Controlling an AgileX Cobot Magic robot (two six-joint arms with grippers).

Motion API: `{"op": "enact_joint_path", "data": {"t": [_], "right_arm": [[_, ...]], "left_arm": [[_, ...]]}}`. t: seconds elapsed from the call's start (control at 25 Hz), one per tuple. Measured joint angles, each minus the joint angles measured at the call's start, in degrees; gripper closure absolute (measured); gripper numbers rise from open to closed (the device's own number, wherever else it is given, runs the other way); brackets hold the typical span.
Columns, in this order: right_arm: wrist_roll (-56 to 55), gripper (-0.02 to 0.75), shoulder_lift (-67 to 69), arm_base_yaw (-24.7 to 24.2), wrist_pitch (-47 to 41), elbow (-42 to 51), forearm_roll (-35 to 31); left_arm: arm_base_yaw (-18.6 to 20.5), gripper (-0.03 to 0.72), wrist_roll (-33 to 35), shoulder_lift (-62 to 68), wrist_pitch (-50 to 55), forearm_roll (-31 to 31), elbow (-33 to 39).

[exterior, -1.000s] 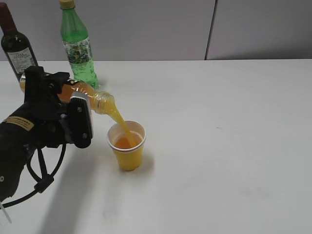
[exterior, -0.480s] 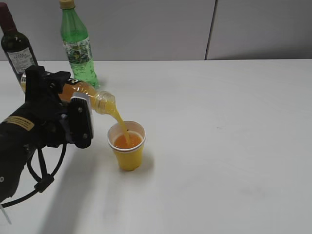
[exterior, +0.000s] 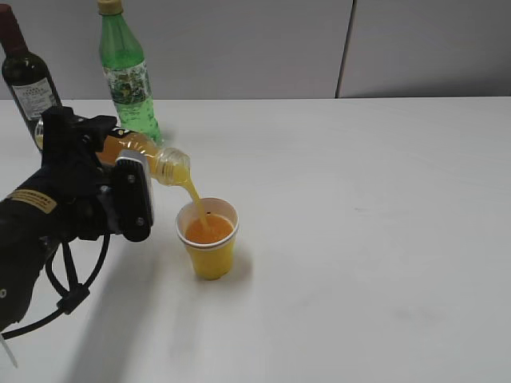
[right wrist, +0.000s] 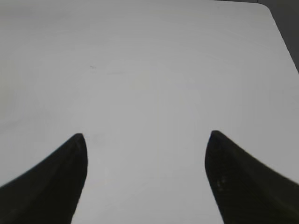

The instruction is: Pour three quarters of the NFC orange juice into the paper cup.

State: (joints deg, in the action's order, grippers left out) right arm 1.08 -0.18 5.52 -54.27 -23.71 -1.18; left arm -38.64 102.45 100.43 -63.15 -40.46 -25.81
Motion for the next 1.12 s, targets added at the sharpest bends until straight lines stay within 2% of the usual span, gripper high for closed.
{"op": "enact_joint_path", "data": {"t": [0.08,0.28,0.4,0.76,0.96,1.12], "right_arm": [[0.00,0.146,0.00,0.00,0.00,0.00,0.00],[0.00,0.146,0.00,0.00,0.00,0.00,0.00],[0.00,0.146,0.00,0.00,0.00,0.00,0.00],[0.00,0.146,0.00,0.00,0.00,0.00,0.00],[0.00,0.146,0.00,0.00,0.00,0.00,0.00],[0.00,0.146,0.00,0.00,0.00,0.00,0.00]], "left_arm": [[0.00,0.209,-4.98,0.00,0.05,0.19,0.00],[0.00,0.209,-28.02,0.00,2.29,2.20,0.00],[0.00,0.209,-39.32,0.00,2.59,3.93,0.00],[0.25,0.209,-63.28,0.00,1.89,8.71,0.00],[4.80,0.209,-79.01,0.00,1.72,17.39,0.00],[10.81,0.209,-86.53,0.00,1.62,27.30,0.00]]}}
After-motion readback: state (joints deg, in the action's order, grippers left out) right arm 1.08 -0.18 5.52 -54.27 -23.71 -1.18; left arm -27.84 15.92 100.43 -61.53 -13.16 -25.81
